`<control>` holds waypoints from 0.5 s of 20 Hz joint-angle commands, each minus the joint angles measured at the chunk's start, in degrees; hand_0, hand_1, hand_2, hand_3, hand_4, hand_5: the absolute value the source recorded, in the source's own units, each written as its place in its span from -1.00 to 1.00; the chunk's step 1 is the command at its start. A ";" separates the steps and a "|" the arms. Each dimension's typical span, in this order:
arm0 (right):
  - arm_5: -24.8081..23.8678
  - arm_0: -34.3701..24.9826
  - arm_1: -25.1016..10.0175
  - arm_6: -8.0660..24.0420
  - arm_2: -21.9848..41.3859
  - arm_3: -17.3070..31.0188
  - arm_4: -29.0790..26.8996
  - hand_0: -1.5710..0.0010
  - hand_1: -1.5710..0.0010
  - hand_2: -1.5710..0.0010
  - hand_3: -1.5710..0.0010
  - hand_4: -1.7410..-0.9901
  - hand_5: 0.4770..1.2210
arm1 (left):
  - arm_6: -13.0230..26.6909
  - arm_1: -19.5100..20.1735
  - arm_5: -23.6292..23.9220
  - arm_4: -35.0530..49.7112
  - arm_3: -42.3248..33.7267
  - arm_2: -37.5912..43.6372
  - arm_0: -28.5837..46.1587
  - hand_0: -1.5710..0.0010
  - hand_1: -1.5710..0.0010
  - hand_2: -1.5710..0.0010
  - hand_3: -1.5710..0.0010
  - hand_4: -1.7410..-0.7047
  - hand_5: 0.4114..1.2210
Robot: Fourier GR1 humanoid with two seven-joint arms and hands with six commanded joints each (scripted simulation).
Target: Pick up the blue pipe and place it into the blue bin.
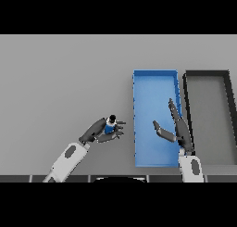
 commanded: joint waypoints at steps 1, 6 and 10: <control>-0.38 -0.23 -0.07 0.38 -0.13 0.00 0.28 1.00 1.00 1.00 1.00 0.32 -0.61 | -0.71 -0.04 0.39 0.28 -1.67 -0.09 0.20 -0.85 -0.87 -0.88 -0.77 -0.90 0.90; -0.82 0.15 -0.30 -0.37 0.08 0.11 1.44 1.00 1.00 1.00 1.00 0.37 -0.59 | -0.39 -0.26 -0.08 2.09 -7.75 -0.85 -1.93 -0.95 -0.96 -0.96 -0.83 -0.95 0.97; -0.53 0.04 -0.77 -0.42 -0.36 0.41 1.11 1.00 1.00 1.00 1.00 0.40 -0.57 | 3.98 0.43 -1.01 3.50 -11.73 -1.59 -3.92 -0.98 -0.98 -0.98 -0.84 -0.97 0.99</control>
